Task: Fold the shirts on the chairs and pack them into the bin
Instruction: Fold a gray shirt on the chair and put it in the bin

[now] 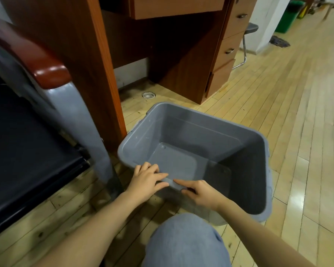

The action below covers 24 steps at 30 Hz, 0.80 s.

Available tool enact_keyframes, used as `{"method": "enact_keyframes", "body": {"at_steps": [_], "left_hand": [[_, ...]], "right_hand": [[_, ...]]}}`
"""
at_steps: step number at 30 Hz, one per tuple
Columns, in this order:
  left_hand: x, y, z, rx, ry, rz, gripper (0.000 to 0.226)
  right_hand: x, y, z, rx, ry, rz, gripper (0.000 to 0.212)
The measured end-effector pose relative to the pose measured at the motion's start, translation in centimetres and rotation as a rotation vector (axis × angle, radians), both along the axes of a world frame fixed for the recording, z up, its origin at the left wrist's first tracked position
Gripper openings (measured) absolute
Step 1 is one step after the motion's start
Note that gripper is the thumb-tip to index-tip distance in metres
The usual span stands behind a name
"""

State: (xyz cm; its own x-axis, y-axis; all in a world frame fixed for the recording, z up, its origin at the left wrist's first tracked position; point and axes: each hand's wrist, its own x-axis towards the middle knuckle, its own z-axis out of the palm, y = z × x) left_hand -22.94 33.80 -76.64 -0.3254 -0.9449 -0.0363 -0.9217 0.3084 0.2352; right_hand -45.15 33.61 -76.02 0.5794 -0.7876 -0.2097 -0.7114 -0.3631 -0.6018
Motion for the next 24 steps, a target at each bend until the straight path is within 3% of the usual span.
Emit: {"method": "enact_keyframes", "body": {"at_steps": [6, 11, 20, 24], "left_hand": [[0.2, 0.5, 2.1, 0.069, 0.001, 0.013, 0.044], [0.9, -0.2, 6.3, 0.012, 0.026, 0.069, 0.044], [6.7, 1.0, 16.2, -0.356, -0.074, 0.344, 0.040], [12.0, 5.6, 19.2, -0.404, -0.162, 0.526, 0.041]], "right_hand": [[0.8, 0.6, 0.7, 0.016, 0.009, -0.017, 0.043], [1.5, -1.8, 3.7, -0.188, 0.023, -0.029, 0.041], [9.8, -7.2, 13.7, -0.585, -0.142, 0.089, 0.039], [16.5, -6.3, 17.1, -0.659, -0.244, 0.222, 0.039]]}}
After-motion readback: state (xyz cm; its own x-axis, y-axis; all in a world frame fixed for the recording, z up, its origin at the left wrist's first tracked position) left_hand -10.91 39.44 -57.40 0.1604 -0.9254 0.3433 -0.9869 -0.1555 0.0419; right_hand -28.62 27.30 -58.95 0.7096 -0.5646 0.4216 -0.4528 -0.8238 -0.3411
